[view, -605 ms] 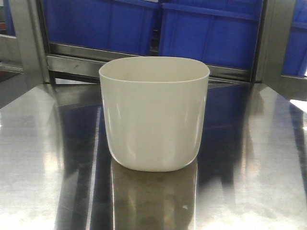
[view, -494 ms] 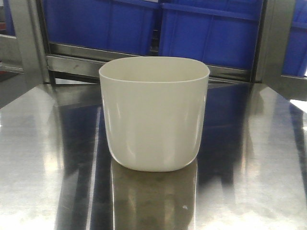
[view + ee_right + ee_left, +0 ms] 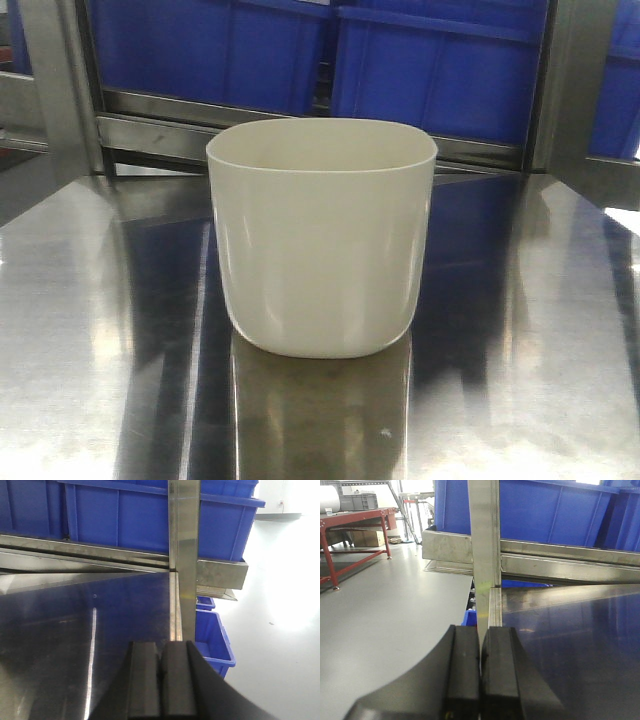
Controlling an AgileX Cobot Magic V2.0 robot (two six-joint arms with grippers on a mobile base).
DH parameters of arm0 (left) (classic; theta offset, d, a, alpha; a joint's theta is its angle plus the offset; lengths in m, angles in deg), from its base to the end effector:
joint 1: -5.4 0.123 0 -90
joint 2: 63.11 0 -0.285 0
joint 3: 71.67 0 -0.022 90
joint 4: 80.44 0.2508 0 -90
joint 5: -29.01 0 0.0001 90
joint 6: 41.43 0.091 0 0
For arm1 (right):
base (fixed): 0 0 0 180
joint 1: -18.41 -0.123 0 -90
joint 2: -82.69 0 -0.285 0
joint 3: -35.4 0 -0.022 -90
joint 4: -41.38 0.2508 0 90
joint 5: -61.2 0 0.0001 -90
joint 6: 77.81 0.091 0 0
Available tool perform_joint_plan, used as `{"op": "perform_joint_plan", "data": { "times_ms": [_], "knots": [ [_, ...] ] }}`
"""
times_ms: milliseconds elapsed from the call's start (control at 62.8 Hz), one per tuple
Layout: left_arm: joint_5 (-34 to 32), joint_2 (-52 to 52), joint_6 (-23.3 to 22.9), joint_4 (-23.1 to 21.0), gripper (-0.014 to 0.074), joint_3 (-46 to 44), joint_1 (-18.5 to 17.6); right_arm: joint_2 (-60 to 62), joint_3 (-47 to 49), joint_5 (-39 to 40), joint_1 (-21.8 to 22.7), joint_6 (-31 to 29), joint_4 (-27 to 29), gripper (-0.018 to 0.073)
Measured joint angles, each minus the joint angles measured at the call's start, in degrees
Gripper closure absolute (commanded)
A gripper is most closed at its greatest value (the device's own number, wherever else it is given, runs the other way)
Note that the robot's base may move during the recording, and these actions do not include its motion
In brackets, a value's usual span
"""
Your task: Move white bin to right shelf second layer
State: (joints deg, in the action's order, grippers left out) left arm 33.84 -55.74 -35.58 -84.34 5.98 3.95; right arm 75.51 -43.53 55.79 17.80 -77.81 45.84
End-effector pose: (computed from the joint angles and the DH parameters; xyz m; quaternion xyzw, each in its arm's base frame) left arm 0.0563 -0.0020 0.2034 0.0231 0.7057 0.0012 0.7081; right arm 0.0569 0.0013 0.1951 0.0214 0.7160 0.0334 0.6970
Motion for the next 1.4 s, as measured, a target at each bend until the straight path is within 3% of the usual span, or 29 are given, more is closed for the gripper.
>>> {"op": "perform_joint_plan", "data": {
  "times_ms": [541, 892, 1401],
  "knots": [
    [0.0, 0.0, 0.0, 0.0, 0.0512, 0.0, 0.0, 0.0, 0.0, 0.0, 0.0, 0.0, 0.0, 0.0505],
    [0.0, 0.0, 0.0, 0.0, 0.0512, 0.0, 0.0, -0.8, 5.5, -6.3, 0.0, 0.0, 0.0, 0.0505],
    [0.0, 0.0, 0.0, 0.0, 0.0512, 0.0, 0.0, -28.8, 19.6, -14.2, 0.0, 0.0, 0.0, 0.0505]
  ]
}}
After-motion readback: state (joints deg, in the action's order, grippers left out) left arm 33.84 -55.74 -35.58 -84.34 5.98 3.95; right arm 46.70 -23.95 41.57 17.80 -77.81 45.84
